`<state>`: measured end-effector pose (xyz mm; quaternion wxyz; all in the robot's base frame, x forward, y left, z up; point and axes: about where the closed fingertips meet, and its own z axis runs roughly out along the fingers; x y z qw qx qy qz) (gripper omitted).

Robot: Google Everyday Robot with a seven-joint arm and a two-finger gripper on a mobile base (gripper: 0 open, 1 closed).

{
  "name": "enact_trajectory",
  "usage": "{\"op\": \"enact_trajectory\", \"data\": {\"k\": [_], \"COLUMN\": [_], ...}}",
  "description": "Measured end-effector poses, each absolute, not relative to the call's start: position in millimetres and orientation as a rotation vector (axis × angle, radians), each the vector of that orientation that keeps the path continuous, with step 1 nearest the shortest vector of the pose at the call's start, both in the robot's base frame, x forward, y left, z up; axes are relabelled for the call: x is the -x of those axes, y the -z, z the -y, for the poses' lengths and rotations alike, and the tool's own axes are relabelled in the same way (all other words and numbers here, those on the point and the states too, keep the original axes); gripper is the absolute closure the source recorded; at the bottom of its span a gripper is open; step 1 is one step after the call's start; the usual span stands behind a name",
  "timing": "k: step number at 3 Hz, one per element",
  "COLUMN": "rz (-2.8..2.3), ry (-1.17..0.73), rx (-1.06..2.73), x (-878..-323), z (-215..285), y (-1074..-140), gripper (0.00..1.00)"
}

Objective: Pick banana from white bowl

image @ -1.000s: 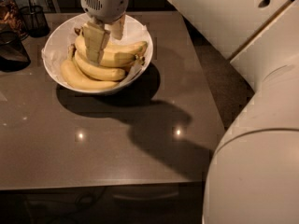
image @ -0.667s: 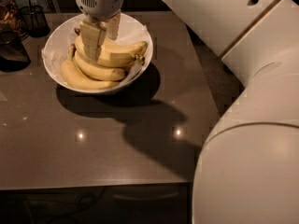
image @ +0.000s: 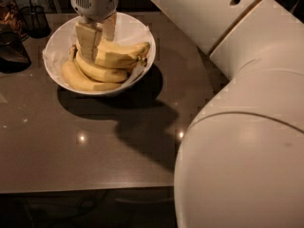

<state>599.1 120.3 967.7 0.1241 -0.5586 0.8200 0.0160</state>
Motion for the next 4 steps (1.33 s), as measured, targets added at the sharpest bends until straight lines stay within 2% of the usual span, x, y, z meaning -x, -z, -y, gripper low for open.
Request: {"op": "enact_trajectory", "data": {"k": [4], "rz": [-2.437], "ry": [-0.028], "rx": [1.669], "x": [-618], "z": [-137], "y": [-934], "gripper": [0.44]}}
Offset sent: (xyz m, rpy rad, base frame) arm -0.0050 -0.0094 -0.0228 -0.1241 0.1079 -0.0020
